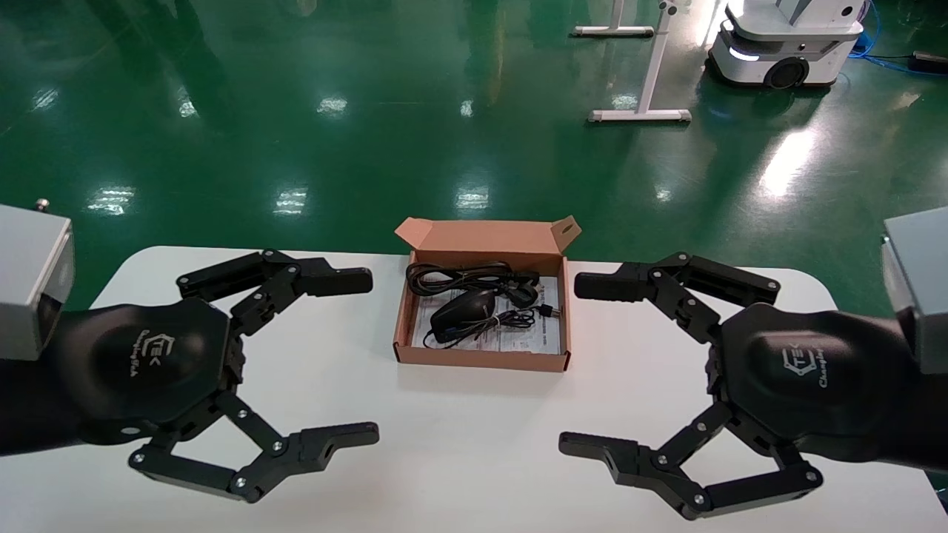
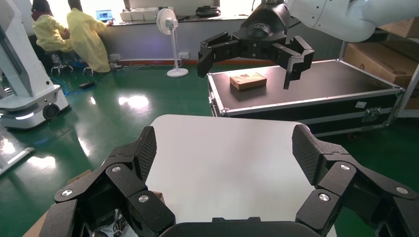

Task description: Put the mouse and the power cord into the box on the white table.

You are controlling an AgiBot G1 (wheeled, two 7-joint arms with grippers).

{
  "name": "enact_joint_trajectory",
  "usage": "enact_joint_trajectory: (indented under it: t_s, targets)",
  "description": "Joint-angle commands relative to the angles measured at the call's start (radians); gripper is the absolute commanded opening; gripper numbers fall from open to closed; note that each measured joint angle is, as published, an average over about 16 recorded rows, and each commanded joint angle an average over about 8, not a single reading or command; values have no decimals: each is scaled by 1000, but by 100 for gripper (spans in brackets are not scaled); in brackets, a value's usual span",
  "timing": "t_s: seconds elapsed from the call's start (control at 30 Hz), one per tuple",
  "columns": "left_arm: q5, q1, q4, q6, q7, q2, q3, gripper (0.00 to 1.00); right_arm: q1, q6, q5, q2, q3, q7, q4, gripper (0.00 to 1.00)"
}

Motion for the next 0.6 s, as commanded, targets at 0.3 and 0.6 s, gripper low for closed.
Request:
enact_joint_trajectory:
  t_s: [0.3, 0.6]
  targets:
    - [1, -1, 1, -1, 1, 1, 1, 100, 1, 0, -1, 0, -1, -1, -1, 100]
    - [1, -1, 1, -1, 1, 1, 1, 100, 1, 0, -1, -1, -1, -1, -1, 100]
